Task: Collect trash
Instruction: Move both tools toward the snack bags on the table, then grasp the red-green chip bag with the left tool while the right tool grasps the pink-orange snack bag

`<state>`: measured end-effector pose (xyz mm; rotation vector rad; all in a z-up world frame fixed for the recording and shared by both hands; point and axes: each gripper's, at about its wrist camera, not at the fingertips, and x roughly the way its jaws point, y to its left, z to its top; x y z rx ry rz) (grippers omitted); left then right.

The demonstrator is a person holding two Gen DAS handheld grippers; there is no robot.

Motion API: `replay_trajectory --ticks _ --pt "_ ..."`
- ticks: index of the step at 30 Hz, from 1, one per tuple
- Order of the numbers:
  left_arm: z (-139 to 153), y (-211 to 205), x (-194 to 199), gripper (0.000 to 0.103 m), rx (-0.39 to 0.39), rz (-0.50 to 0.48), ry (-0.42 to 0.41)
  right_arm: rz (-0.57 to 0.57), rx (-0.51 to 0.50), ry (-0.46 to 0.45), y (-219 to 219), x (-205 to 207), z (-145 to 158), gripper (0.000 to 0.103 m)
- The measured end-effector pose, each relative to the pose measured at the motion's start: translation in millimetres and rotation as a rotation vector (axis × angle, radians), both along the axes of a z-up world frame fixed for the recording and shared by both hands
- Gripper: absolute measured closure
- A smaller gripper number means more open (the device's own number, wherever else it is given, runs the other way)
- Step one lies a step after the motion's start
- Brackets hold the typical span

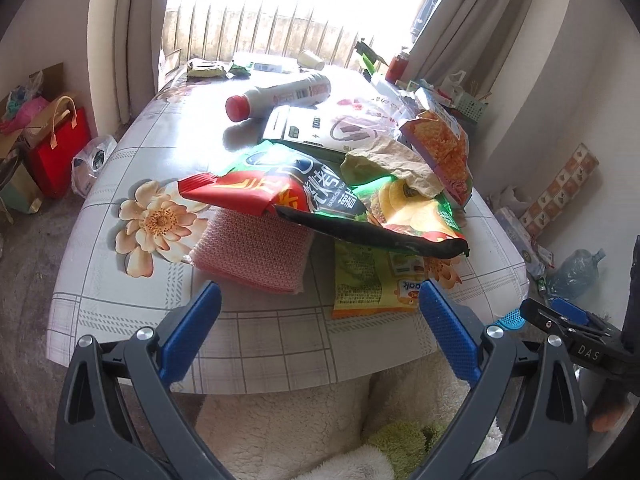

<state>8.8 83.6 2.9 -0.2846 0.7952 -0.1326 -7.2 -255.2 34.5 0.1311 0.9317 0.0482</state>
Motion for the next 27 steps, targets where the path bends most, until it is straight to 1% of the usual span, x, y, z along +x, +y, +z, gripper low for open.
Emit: replay_trajectory --ticks 2,4,8,10,11,13,15,16,17,19,21,22,24,25,26,27 --pt "1 14 4 0.008 -0.065 0.002 -0.021 0.022 0.058 0.014 6 12 -2 0.006" --pt "1 24 9 0.008 -0.163 -0.021 -0.024 0.041 0.126 0.031 10 23 -3 0.006" --pt "-8 35 25 0.008 -0.344 -0.048 0.010 0.052 0.205 0.056 17 41 -8 0.006" --pt "-16 40 34 0.008 -0.422 -0.042 0.032 0.062 0.268 0.066 18 46 -10 0.007" --pt "-19 43 39 0.009 -0.445 -0.032 0.038 0.070 0.308 0.073 18 48 -11 0.009" --pt "-26 46 48 0.013 -0.483 -0.017 0.049 0.078 0.384 0.100 18 53 -17 0.012" --pt "-32 50 57 0.025 -0.516 -0.003 0.064 0.074 0.439 0.127 18 56 -22 0.015" --pt "-35 53 61 0.028 -0.537 0.003 0.074 0.072 0.460 0.135 17 57 -24 0.018" --pt "-38 55 63 0.033 -0.560 0.003 0.079 0.070 0.477 0.138 16 57 -25 0.020" --pt "-42 59 67 0.041 -0.587 0.003 0.083 0.070 0.516 0.139 13 59 -26 0.020" --pt "-46 62 70 0.058 -0.618 0.000 0.087 0.060 0.552 0.151 12 61 -28 0.022" --pt "-48 63 72 0.062 -0.639 -0.006 0.091 0.058 0.564 0.160 12 63 -30 0.023" --pt "-51 66 71 0.077 -0.671 -0.014 0.091 0.052 0.581 0.184 12 65 -34 0.025" --pt "-51 66 71 0.080 -0.675 -0.017 0.086 0.053 0.585 0.193 12 64 -34 0.026" --pt "-50 68 70 0.087 -0.678 -0.020 0.079 0.054 0.582 0.201 14 65 -37 0.028" --pt "-50 69 69 0.091 -0.680 -0.025 0.073 0.056 0.579 0.208 16 66 -39 0.028"
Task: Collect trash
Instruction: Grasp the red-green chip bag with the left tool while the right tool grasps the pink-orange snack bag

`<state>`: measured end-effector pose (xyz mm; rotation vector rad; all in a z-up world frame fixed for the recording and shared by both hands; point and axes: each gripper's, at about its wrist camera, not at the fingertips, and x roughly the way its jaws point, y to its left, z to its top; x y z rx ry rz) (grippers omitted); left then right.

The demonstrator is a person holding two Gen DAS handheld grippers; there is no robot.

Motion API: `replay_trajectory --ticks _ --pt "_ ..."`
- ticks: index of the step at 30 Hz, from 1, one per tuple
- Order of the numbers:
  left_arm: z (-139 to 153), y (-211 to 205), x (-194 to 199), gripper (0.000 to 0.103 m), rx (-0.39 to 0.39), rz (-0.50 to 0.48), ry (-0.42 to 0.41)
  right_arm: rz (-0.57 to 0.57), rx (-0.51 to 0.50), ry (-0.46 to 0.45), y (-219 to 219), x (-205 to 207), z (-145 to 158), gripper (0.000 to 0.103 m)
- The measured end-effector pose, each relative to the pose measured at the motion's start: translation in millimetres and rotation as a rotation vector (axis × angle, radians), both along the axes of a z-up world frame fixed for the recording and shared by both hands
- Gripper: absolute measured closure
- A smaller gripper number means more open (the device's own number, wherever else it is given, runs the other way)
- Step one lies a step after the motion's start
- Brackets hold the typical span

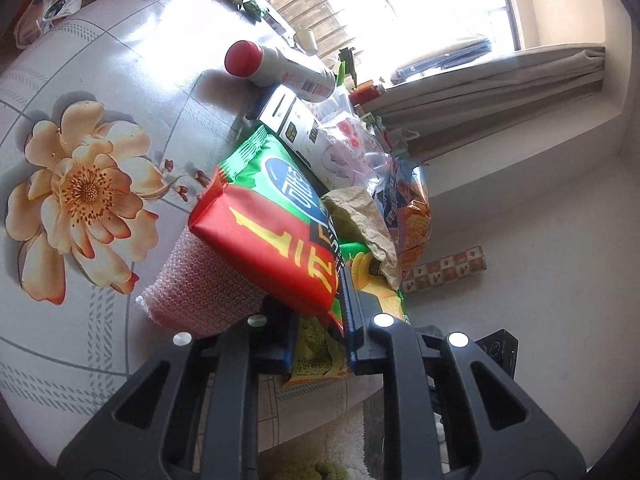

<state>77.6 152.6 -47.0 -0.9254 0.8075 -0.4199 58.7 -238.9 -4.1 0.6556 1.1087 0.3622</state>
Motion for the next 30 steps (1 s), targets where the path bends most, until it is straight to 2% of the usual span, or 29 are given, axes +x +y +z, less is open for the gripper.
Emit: replay_trajectory --ticks 3,6,12,14,16,22,26,30 --pt "2 8 -5 0.094 -0.010 -0.004 -0.027 0.006 -0.014 0.002 4 1 0 0.030" --pt "6 16 -9 0.094 -0.002 0.001 -0.052 -0.016 -0.003 -0.033 0 6 6 0.031" --pt "17 30 -18 0.094 0.029 0.005 -0.096 -0.138 -0.005 -0.112 -39 30 23 0.030" --pt "19 32 -22 0.094 0.045 0.000 -0.105 -0.149 0.029 -0.124 -50 44 24 0.026" --pt "20 33 -23 0.094 0.065 0.001 -0.101 -0.154 0.094 -0.114 -58 59 19 0.022" --pt "22 29 -26 0.094 0.128 0.000 -0.088 -0.143 0.243 -0.077 -63 100 2 0.020" --pt "25 27 -26 0.094 0.155 -0.002 -0.085 -0.121 0.284 0.004 -51 113 -20 0.020" --pt "30 24 -28 0.094 0.184 -0.002 -0.091 -0.093 0.301 0.013 -42 121 -36 0.020"
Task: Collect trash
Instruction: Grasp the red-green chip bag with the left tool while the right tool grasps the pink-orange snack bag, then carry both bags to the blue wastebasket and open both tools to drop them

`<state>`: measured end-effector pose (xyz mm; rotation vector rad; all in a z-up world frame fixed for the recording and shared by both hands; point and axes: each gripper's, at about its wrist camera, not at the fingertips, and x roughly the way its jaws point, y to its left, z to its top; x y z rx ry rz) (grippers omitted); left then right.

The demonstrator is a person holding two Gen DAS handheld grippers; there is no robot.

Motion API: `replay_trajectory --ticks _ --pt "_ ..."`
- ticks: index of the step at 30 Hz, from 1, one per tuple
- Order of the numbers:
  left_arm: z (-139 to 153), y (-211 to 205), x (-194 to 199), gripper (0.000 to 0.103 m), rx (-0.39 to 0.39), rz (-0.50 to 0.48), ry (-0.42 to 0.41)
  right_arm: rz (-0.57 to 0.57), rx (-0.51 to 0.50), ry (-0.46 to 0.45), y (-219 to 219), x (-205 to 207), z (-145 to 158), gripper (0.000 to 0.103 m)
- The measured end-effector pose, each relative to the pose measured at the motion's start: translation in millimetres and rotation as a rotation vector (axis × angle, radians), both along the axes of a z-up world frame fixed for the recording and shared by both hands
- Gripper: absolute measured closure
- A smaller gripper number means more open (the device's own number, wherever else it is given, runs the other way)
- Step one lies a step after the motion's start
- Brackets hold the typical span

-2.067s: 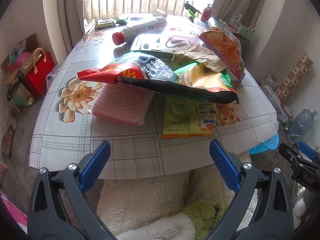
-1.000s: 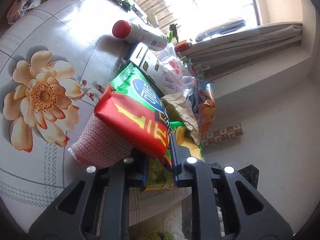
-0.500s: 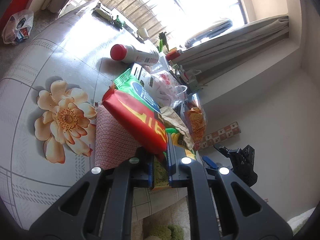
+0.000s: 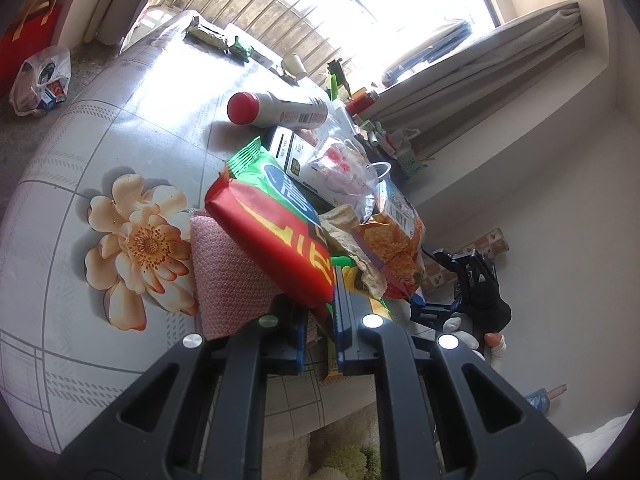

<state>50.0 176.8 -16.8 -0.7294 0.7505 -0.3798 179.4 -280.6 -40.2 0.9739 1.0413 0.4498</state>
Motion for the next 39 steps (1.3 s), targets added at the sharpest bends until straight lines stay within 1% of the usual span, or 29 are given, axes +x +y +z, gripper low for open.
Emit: replay_trajectory --ticks 3,7,10,12,15,16,17,18,19,20,22,23,29,31,35,39 --pt "3 -3 -1 0.094 0.022 0.000 -0.006 0.021 -0.010 -0.031 6 6 2 0.020" --pt "7 -10 -3 0.094 0.056 0.006 -0.011 0.045 -0.027 -0.047 8 9 9 0.028" --pt "9 -15 -5 0.094 0.086 0.011 -0.012 0.050 -0.010 -0.079 15 8 18 0.028" --pt "10 -19 -5 0.094 0.100 0.011 -0.009 0.058 0.008 -0.092 14 10 18 0.028" --pt "12 -25 -5 0.094 0.134 0.009 -0.007 0.062 0.025 -0.086 16 14 13 0.028" --pt "13 -27 -5 0.094 0.145 0.009 -0.008 0.060 0.022 -0.092 17 15 14 0.031" --pt "15 -29 -6 0.094 0.157 0.010 -0.012 0.061 0.024 -0.100 18 14 16 0.038" --pt "16 -30 -6 0.094 0.169 0.011 -0.016 0.061 0.024 -0.109 19 13 18 0.042" --pt "19 -32 -7 0.094 0.182 0.012 -0.021 0.063 0.019 -0.121 19 10 19 0.050" --pt "20 -33 -8 0.094 0.193 0.014 -0.026 0.065 0.012 -0.131 21 10 22 0.061" --pt "23 -35 -9 0.094 0.213 0.019 -0.031 0.060 -0.015 -0.149 21 8 28 0.065" --pt "25 -36 -9 0.094 0.219 0.022 -0.035 0.056 -0.028 -0.158 21 7 31 0.078" --pt "48 -37 -16 0.094 0.264 0.043 -0.088 0.015 -0.060 -0.235 3 -7 54 0.083" --pt "60 -38 -20 0.094 0.283 0.045 -0.116 0.001 -0.045 -0.260 -8 -12 61 0.085" --pt "83 -42 -25 0.094 0.347 0.054 -0.168 -0.034 -0.012 -0.305 -32 -24 73 0.088" --pt "109 -47 -29 0.094 0.401 0.068 -0.210 -0.061 0.006 -0.345 -58 -38 82 0.088"
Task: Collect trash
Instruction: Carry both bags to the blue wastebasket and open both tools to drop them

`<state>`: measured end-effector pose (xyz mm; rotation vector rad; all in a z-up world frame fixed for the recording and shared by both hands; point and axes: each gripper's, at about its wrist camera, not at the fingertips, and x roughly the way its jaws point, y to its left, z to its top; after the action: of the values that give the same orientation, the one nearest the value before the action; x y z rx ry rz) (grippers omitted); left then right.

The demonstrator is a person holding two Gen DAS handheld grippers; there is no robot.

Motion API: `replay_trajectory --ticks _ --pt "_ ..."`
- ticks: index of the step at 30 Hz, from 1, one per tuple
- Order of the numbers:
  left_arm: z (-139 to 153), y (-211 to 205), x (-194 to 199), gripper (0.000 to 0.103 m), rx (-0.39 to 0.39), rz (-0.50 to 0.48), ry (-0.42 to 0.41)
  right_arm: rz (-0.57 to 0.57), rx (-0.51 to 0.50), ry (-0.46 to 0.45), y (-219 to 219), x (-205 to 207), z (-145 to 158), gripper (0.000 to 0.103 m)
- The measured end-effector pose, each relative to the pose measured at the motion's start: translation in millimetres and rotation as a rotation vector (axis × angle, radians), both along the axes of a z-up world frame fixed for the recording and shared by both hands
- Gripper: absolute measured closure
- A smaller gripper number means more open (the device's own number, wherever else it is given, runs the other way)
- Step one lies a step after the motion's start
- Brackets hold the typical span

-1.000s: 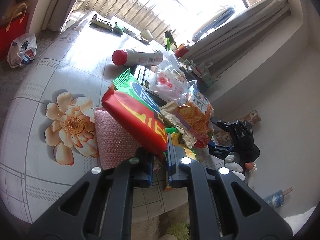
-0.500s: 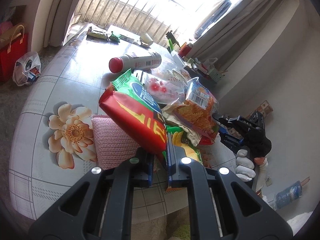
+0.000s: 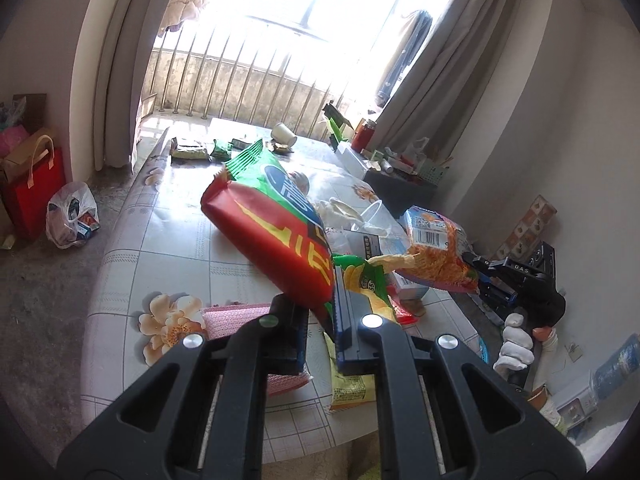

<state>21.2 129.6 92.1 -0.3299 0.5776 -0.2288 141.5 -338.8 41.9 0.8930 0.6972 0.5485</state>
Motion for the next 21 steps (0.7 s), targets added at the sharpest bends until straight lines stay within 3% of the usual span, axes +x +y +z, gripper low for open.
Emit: replay_trajectory --ticks 3,8,11,16,21 --pt "22 -8 -1 0.094 0.031 -0.017 -0.051 -0.028 0.015 -0.034 -23 -15 4 0.088" --pt "54 -32 13 0.094 0.006 -0.098 -0.112 -0.094 0.023 -0.071 -64 -39 12 0.088" --pt "69 -64 33 0.094 0.056 -0.149 -0.135 -0.184 -0.011 -0.088 -100 -60 15 0.088" --pt "71 -160 89 0.094 0.153 -0.324 -0.079 -0.408 -0.149 -0.066 -175 -109 19 0.088" --pt "37 -305 159 0.094 0.233 -0.567 0.055 -0.652 -0.328 0.071 -251 -148 4 0.088"
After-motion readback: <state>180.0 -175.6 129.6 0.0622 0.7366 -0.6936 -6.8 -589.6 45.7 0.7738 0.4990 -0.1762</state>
